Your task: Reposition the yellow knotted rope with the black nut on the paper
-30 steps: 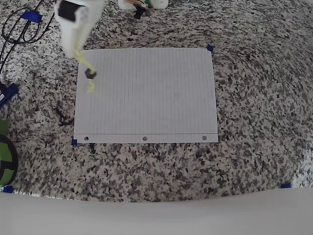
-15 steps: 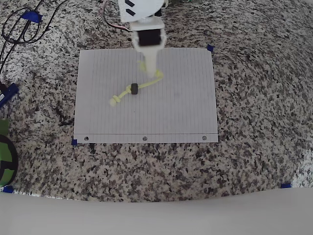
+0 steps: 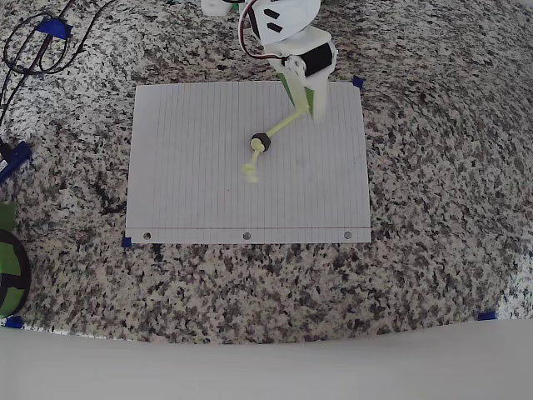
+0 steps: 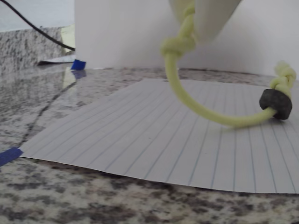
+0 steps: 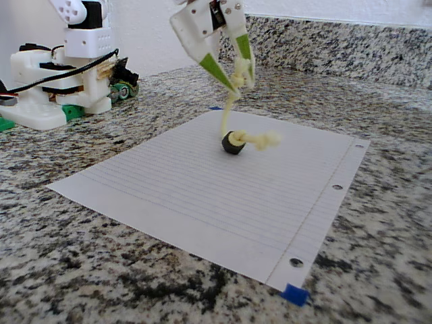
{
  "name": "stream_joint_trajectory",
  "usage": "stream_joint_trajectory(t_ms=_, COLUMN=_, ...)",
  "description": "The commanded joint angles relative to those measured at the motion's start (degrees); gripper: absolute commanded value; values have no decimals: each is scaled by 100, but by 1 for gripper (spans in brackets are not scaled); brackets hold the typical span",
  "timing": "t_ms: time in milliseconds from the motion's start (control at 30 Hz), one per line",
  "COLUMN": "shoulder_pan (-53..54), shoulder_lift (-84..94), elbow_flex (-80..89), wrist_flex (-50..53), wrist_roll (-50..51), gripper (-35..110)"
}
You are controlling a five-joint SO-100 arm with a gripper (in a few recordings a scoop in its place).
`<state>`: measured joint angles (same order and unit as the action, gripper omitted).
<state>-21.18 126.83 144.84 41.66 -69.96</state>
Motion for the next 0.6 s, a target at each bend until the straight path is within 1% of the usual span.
stream_joint_trajectory(t_ms=0, shoulder_pan=-158, shoulder_lift=-26, elbow_flex=9, wrist_flex=158, wrist_roll=105, gripper=58)
stream_joint_trajectory(t_ms=33, shoulder_pan=-202, shoulder_lift=-26, elbow_flex=26, wrist_flex=193, wrist_roll=132, gripper=64)
stream_joint_trajectory(t_ms=300, shoulder_pan=-237, shoulder_lift=229, elbow_flex=62, wrist_flex=308, wrist_roll=185, gripper=75)
stream_joint_trajectory(t_ms=400, shoulder_pan=-229, shoulder_lift=448, elbow_flex=62, wrist_flex=369, wrist_roll=185, gripper=77)
stream_joint_trajectory(t_ms=500, shoulder_pan=-141, shoulder_lift=809, elbow_flex=62, wrist_flex=352, wrist_roll=132, gripper=84)
stream_joint_trajectory(t_ms=567, shoulder_pan=-79, shoulder_lift=1125, elbow_flex=53, wrist_flex=369, wrist_roll=149, gripper=83)
